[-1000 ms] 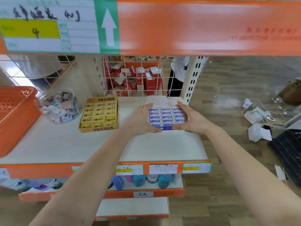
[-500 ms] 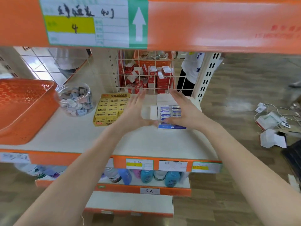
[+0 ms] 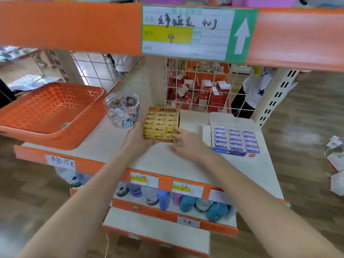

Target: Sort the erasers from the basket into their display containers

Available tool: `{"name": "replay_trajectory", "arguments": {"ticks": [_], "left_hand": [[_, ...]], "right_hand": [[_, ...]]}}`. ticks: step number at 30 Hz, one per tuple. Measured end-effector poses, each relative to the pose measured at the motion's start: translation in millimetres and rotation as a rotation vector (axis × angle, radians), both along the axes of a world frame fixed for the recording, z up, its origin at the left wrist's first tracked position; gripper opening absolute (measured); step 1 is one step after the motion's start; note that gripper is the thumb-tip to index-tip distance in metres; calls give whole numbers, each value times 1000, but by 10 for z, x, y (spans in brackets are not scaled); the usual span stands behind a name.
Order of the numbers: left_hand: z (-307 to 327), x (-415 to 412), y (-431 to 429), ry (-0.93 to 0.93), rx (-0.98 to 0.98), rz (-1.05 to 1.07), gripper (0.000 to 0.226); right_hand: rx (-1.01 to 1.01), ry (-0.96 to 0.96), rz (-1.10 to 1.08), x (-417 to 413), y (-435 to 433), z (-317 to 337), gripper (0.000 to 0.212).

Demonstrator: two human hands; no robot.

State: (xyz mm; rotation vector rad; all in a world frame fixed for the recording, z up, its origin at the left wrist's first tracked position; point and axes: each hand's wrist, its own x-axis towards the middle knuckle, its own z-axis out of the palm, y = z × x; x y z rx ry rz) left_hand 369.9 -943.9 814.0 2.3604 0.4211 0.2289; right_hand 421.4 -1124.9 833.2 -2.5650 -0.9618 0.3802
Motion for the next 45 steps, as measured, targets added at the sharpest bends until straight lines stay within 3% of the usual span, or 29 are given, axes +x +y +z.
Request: {"name": "replay_trajectory", "arguments": {"ticks": [7, 17, 21, 23, 25, 29, 34, 45], "left_hand": [[12, 58, -32, 28, -39, -49, 109], [50, 145, -297, 14, -67, -83, 95], [64, -44, -171, -117, 133, -82, 71], [77, -108, 33, -237, 351, 51, 61], [101, -116, 271, -234, 425, 202, 58], [164, -99, 510, -149, 230, 234, 52], [246, -16, 542, -180, 187, 250, 38], [347, -103, 718, -172, 335, 139, 44]], "right_hand": [[-60, -43, -36, -62, -79, -11, 49], [-14, -53, -127, -120, -244, 33, 45], [127, 12, -140, -193, -305, -62, 56], [170, 2, -135, -230, -302, -114, 56], [168, -27, -132, -263, -250, -157, 55], [125, -118, -133, -349, -83, -217, 51], [196, -128, -138, -467, 85, -257, 50], [296, -99, -77, -567, 271, -285, 48]]}}
